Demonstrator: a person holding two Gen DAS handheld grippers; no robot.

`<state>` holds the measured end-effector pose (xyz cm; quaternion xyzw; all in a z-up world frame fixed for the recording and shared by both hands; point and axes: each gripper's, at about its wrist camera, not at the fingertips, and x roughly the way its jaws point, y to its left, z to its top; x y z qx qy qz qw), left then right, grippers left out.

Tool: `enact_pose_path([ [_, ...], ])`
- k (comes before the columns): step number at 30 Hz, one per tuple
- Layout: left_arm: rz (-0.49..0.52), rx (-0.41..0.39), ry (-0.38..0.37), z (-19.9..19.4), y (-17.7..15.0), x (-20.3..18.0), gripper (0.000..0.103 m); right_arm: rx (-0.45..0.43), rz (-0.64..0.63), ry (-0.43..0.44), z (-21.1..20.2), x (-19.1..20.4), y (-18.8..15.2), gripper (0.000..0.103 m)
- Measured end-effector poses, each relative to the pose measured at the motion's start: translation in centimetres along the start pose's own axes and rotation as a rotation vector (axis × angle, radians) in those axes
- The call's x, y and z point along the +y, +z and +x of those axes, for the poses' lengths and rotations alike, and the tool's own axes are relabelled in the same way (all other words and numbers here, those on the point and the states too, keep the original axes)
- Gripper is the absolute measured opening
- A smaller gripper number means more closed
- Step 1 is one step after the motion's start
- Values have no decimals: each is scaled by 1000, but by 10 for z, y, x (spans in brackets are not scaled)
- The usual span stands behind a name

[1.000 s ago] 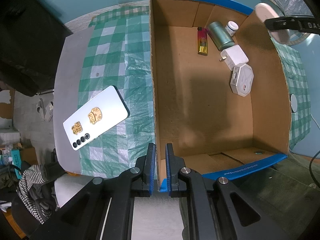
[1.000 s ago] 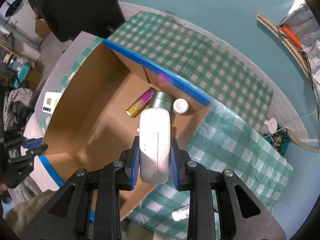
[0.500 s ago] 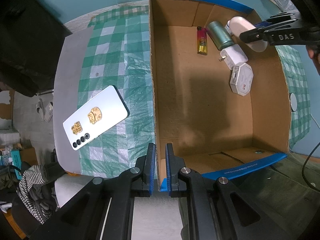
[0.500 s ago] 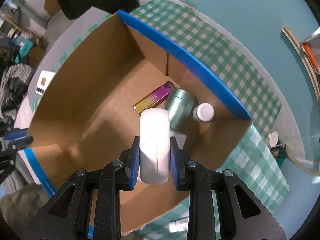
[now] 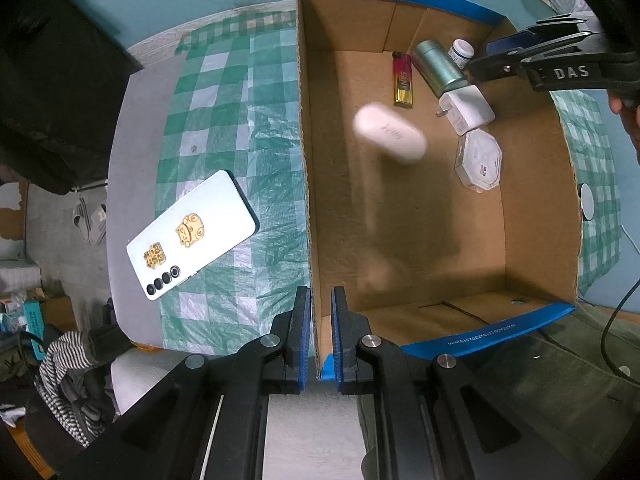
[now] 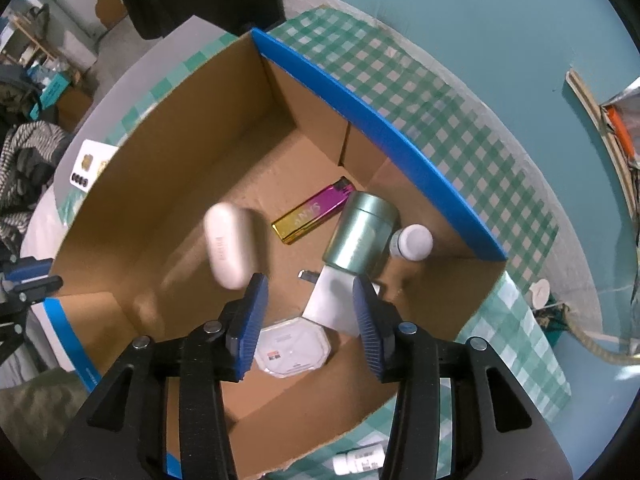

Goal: Organize rigid objects
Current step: 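Open the right tool to release the white case into the box, then move the right tool to the round grey-topped puck and grasp it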

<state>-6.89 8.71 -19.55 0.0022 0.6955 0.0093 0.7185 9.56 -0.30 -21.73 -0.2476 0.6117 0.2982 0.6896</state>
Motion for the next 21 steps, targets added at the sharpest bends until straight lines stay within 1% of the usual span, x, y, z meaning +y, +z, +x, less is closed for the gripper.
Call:
enact_pose_path([
  [2,2,0,0,0,0,1,9,-7,5,-1,-5,0,-1,52],
  [4,5,0,0,0,0,1,9,-21,11,-8,-11,0,-3,54],
  [14,11,-1,-3,0,1,3,9,-39,41,-29,-35,-6,-18,55],
  [21,13,-1,-3,0,1,3,9,-56,112,-30,-52,-19,-35,55],
])
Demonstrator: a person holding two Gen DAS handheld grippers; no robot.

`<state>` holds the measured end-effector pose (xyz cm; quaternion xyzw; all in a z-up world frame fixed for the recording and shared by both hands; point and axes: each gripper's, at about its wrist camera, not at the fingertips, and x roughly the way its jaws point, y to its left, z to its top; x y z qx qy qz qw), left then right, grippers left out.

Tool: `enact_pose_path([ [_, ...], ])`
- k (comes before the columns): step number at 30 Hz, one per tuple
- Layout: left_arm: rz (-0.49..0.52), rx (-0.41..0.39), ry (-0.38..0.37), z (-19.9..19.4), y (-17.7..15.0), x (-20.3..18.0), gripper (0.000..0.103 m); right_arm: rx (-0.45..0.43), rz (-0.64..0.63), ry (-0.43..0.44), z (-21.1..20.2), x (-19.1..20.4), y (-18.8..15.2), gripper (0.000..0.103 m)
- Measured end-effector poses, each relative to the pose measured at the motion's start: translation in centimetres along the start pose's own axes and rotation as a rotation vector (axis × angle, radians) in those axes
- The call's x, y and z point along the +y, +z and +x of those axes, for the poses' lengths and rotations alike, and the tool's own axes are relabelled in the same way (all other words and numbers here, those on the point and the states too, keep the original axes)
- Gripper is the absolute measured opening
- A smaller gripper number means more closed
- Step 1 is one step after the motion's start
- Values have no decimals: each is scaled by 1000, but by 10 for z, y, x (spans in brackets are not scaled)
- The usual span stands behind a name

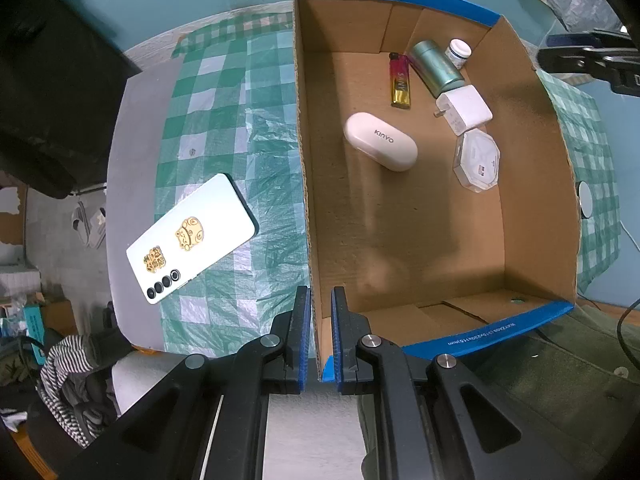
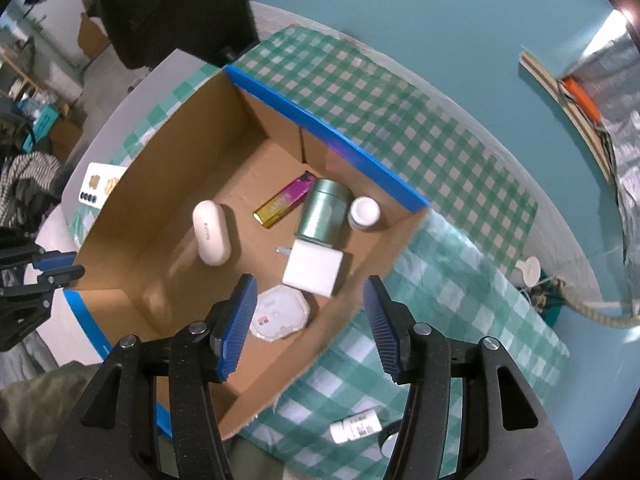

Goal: Organize rigid objects
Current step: 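Move the right tool to the round grey-topped puck and grasp it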

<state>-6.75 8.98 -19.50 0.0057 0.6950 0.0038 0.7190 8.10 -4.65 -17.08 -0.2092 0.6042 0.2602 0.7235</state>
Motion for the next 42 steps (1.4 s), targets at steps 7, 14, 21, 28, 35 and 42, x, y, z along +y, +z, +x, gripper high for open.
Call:
enact_pose_path([
  [7,-1,0,-2,0,0,0,9,8,97,-5,-9,-25,-26,55],
  [14,-1,0,-3,0,0,0,9,37,257,4,-10,-65,-64,55],
  [21,0,1,-3,0,-1,-1,9,89,438,6,4,-101,-112,58],
  [28,11,4,-3,1,-1,-3,9,129,536,-27,15,-123,-151,63],
  [35,12,4,-3,1,-1,-3,9,163,642,-52,37,-144,-180,66],
  [42,13,3,-5,2,-1,-3,9,211,736,-81,62,-156,-204,66],
])
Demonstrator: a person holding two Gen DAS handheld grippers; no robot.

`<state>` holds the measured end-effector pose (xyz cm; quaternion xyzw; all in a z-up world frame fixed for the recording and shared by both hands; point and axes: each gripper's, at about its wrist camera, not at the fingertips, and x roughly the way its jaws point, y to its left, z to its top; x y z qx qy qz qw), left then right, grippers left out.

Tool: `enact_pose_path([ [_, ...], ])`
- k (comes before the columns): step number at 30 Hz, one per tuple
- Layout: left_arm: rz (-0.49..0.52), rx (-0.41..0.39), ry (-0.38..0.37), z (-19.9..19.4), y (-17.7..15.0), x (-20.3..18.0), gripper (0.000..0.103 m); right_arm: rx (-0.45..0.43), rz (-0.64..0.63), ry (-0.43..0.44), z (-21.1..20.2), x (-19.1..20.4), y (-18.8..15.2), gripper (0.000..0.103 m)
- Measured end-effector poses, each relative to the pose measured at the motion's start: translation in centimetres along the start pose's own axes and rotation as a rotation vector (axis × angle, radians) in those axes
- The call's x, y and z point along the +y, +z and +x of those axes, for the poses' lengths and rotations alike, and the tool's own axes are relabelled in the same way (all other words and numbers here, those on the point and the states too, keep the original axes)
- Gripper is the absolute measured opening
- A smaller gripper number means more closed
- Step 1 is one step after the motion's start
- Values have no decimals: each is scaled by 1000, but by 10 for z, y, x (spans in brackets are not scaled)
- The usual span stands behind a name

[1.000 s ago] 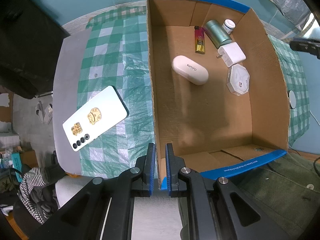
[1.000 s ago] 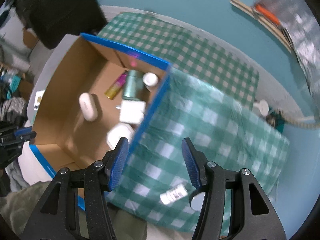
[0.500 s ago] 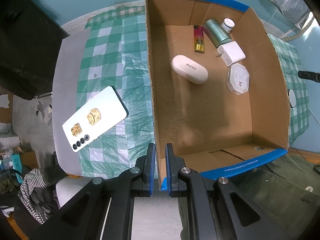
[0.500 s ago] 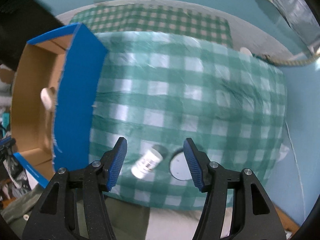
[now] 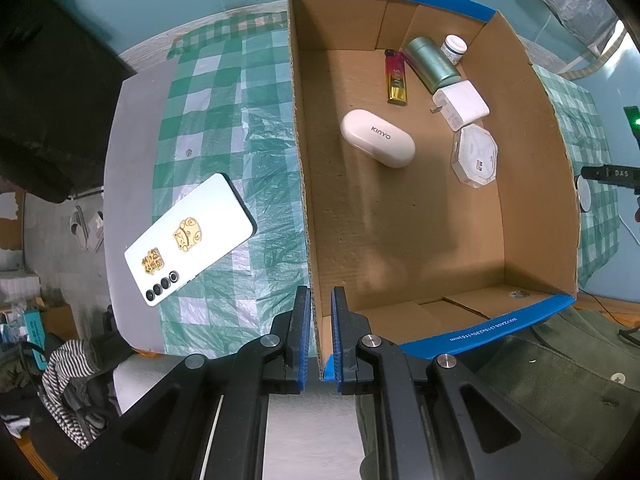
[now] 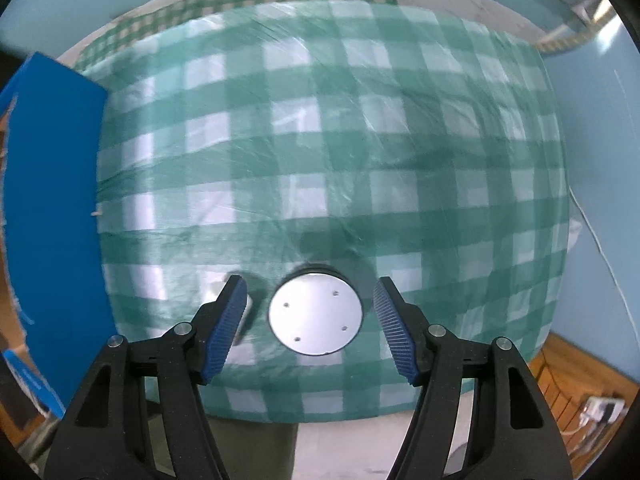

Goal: Organize rigid objects
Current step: 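Move the right tool to the round grey-topped puck and grasp it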

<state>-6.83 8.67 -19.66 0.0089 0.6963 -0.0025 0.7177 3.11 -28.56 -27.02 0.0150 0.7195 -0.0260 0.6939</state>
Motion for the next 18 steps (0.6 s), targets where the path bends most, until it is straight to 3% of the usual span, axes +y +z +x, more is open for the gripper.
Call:
enact_pose_path([
  [6,-1,0,-1,0,0,0,9,22,32,-22,19,-7,-4,66],
  [18,-2,1,-5,1,0,-1,9,50,94,24,46,-12,2,67],
])
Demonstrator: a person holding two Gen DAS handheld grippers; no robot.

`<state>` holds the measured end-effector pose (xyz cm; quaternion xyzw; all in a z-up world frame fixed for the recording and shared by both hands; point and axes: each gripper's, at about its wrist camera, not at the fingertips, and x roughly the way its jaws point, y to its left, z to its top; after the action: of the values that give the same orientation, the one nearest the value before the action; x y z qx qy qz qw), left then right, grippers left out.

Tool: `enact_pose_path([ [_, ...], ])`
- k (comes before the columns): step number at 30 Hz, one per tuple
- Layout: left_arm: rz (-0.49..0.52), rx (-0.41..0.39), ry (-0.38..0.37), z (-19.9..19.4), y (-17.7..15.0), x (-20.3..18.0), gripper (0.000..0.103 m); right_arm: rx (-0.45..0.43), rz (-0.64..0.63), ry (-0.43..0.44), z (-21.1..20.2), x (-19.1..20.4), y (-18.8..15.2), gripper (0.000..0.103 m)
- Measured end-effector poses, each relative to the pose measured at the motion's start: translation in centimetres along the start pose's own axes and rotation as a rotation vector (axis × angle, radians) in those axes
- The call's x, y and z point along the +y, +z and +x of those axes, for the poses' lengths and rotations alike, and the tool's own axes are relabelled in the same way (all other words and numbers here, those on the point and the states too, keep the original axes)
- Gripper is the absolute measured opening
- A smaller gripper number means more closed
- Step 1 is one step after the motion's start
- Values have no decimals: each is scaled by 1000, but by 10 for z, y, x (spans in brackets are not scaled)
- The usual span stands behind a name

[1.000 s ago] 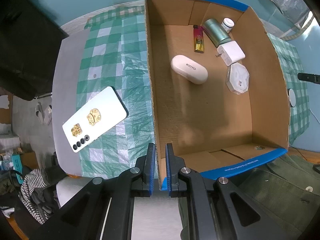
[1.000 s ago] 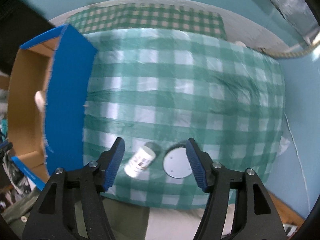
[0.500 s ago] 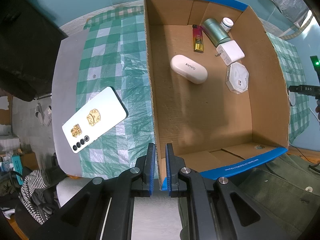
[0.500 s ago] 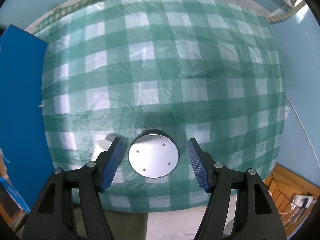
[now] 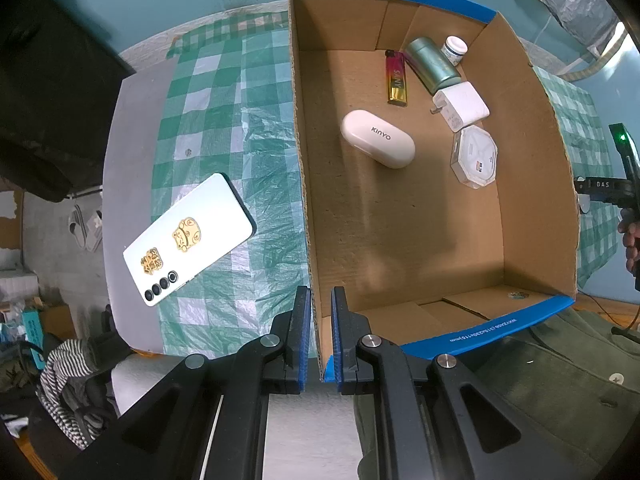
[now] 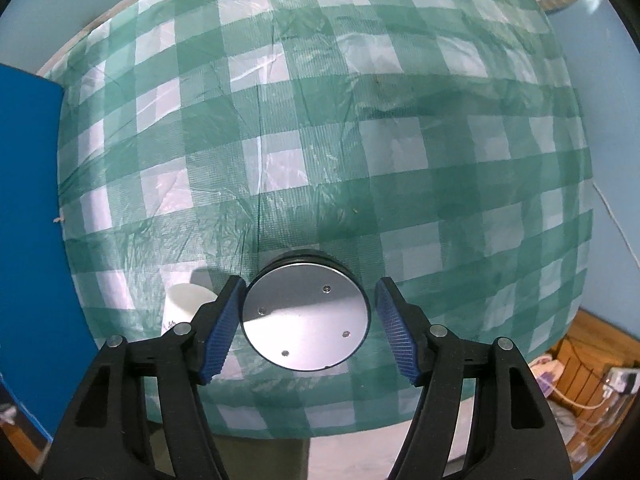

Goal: Organize rigid objects
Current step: 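Move the right tool to the round grey-topped puck and grasp it, then lift the round puck with the right tool and carry it over the box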

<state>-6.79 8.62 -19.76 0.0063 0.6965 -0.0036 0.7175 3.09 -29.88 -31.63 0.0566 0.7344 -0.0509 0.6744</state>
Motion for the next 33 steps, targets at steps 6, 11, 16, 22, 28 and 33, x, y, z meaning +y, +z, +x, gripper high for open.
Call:
enact_pose_path([
  [6,-1,-1,-1,0,0,0,9,-13,8,9,6,-8,-2,62],
  [11,0,0,0,0,0,0,9,-22,-13,-2,0,1,-10,62],
  [16,1,0,-1,0,0,1,9,-39,-74,-13,-19,17,-3,62],
  [22,-7,-4,-5,-1,1,2,9,-77,-171,-16,-48,41,4,62],
  [28,-11,-4,-4,-3,2,4,9,-109,-256,-13,-77,67,9,62],
  [33,-11,-6,-4,-4,2,4,9,-124,-310,27,-96,94,18,62],
])
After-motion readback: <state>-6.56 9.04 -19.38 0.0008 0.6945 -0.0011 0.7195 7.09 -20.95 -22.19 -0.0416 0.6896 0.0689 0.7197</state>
